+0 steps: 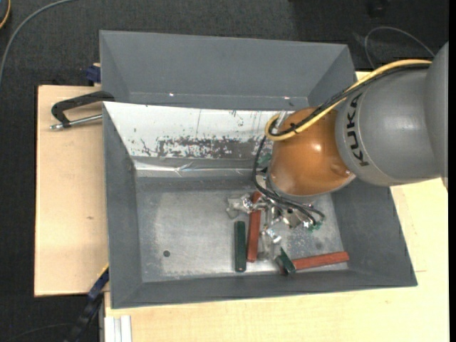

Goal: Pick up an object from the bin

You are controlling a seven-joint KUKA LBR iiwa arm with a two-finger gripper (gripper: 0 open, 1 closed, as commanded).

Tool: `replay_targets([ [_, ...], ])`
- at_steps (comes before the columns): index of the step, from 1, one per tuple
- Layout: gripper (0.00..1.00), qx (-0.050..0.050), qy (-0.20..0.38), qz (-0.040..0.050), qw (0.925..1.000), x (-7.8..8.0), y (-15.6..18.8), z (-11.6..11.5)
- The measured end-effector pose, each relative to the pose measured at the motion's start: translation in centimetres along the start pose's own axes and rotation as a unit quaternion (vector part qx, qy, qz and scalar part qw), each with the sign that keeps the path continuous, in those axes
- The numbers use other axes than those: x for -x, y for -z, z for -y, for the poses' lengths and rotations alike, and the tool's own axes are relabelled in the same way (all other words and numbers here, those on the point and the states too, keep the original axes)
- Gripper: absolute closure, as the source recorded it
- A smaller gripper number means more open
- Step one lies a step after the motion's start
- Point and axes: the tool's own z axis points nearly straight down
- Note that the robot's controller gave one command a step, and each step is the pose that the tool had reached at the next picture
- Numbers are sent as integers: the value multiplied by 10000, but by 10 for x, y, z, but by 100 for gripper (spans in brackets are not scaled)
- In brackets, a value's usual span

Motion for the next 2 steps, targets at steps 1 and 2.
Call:
replay_targets([
  [1,0,-21,1399,54,9902,28,32,-34],
  [2,0,-16,3433,15,9392,-27,51,13],
])
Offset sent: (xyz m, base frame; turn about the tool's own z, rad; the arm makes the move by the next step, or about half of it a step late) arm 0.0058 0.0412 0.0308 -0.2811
